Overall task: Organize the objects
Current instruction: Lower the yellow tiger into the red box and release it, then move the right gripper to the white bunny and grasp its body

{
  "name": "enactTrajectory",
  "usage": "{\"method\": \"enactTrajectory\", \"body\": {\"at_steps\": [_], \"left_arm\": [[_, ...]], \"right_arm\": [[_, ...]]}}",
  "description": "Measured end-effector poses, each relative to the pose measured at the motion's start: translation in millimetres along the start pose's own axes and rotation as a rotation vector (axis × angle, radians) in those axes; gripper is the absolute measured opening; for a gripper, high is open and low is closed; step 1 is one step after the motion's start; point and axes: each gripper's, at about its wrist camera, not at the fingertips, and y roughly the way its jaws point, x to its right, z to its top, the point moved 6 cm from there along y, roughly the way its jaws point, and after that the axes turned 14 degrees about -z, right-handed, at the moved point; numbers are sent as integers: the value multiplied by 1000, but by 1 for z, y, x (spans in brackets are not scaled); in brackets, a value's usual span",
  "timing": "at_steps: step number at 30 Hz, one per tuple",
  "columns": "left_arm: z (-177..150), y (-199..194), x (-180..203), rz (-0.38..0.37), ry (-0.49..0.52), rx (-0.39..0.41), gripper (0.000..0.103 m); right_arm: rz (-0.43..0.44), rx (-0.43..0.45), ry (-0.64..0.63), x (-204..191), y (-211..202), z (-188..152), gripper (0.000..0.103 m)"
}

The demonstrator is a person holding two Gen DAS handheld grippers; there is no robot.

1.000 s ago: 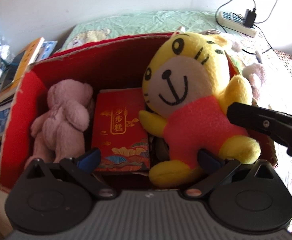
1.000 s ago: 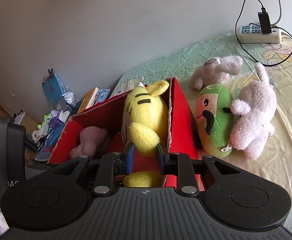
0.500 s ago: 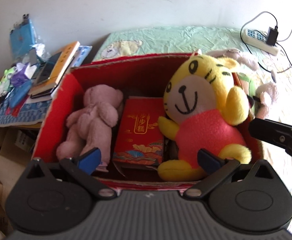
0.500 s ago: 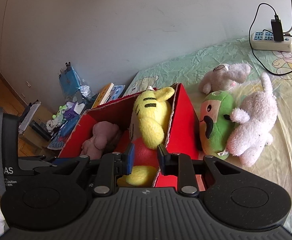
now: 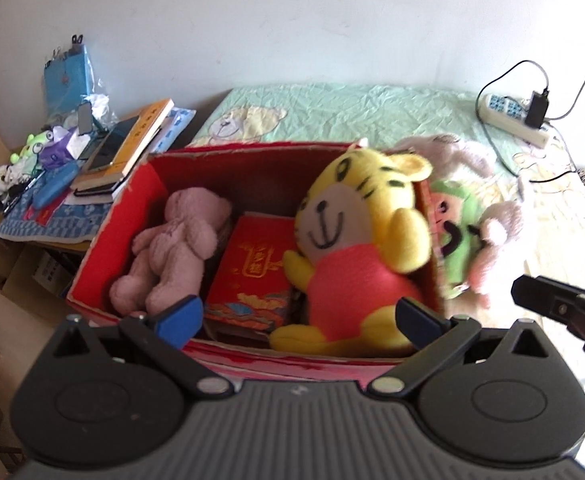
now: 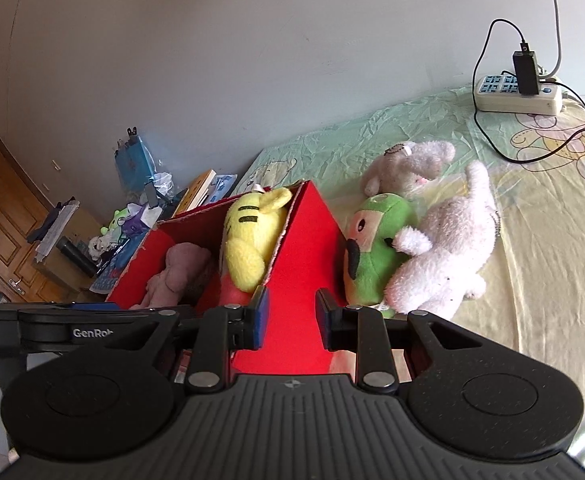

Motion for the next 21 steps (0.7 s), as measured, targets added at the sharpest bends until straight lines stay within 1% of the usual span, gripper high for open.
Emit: {"method": "enactTrajectory", "body": {"at_steps": [5, 10, 14, 15, 16, 17, 21], "left_arm": [[1, -3, 31, -33, 26, 22, 102], [-1, 0, 69, -76, 80, 29, 102], [-4, 3, 98, -125, 121, 33, 102], [-5, 5, 104, -138, 132, 33, 102], [-7, 7, 111, -151, 143, 33, 102], [-8, 10, 117, -164, 154, 33, 102], [-17, 25, 138, -222, 199, 40, 102]], "right_arm": [[-23, -11, 26, 28, -6, -2, 27], [-46, -25, 72, 59, -9, -5, 27], [-69, -41, 118, 85, -12, -9, 28], [-74, -44, 128, 91, -12, -10, 29], [-80, -47, 138, 97, -12, -11, 33], [-88, -50, 148, 103, -11, -12, 34], [-99, -68, 215, 126, -7, -13, 35]]}}
